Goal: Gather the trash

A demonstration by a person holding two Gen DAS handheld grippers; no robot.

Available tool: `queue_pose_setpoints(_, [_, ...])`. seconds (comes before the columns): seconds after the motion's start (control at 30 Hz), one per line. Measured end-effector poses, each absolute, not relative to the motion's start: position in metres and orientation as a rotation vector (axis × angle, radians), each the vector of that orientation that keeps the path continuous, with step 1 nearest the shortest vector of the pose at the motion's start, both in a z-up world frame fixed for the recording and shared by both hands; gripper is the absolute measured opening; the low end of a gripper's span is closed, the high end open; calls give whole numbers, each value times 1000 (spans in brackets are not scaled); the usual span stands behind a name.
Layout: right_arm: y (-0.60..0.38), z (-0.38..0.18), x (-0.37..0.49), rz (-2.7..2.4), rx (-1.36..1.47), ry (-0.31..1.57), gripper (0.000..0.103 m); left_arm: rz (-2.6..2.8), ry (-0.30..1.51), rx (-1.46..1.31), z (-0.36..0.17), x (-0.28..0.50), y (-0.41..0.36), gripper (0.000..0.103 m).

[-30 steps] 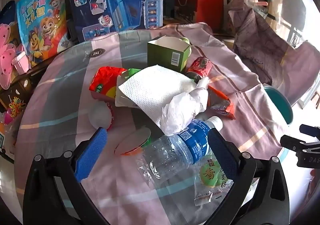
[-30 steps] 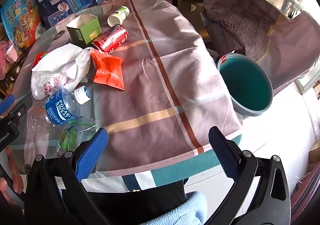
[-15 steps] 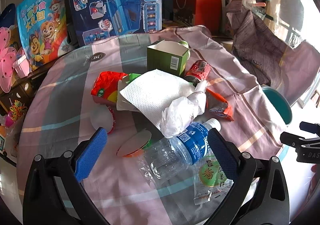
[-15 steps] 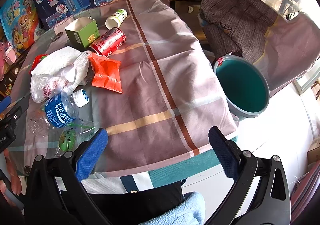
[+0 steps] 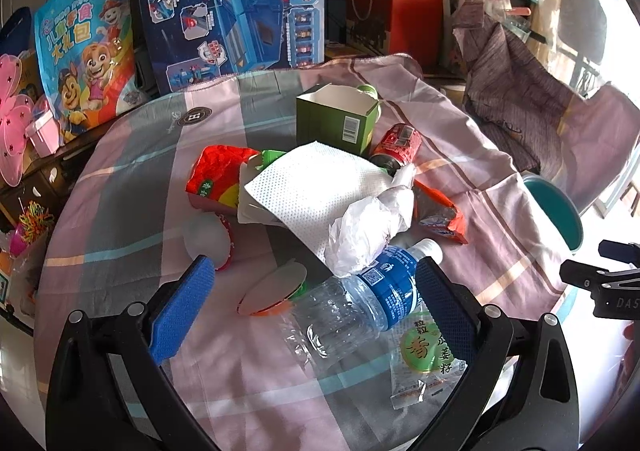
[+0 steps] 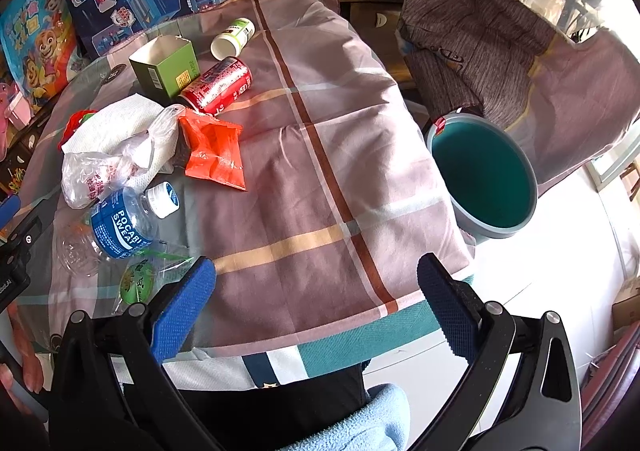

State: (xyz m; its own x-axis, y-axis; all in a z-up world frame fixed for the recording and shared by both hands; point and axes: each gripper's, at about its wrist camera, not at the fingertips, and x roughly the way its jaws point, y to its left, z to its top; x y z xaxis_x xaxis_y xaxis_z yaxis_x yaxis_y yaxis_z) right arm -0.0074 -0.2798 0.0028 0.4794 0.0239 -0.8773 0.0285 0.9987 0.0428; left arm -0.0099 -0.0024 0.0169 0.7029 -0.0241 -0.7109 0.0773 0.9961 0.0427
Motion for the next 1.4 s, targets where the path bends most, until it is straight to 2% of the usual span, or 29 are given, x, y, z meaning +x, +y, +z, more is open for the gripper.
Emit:
queue_pose_setpoints(0.87, [-277,6,-6,5,46,1079,97,-79,779,94,22,-15,8,100])
queue_pose_setpoints(1.17, [-273,7,-5,27,48,1088,97,-135,834,94,4,-12,27,100])
queue_pose_setpoints(1.4, [-268,-10,0,66,93,1146,97,-274,896,168,-17,-3,13,100])
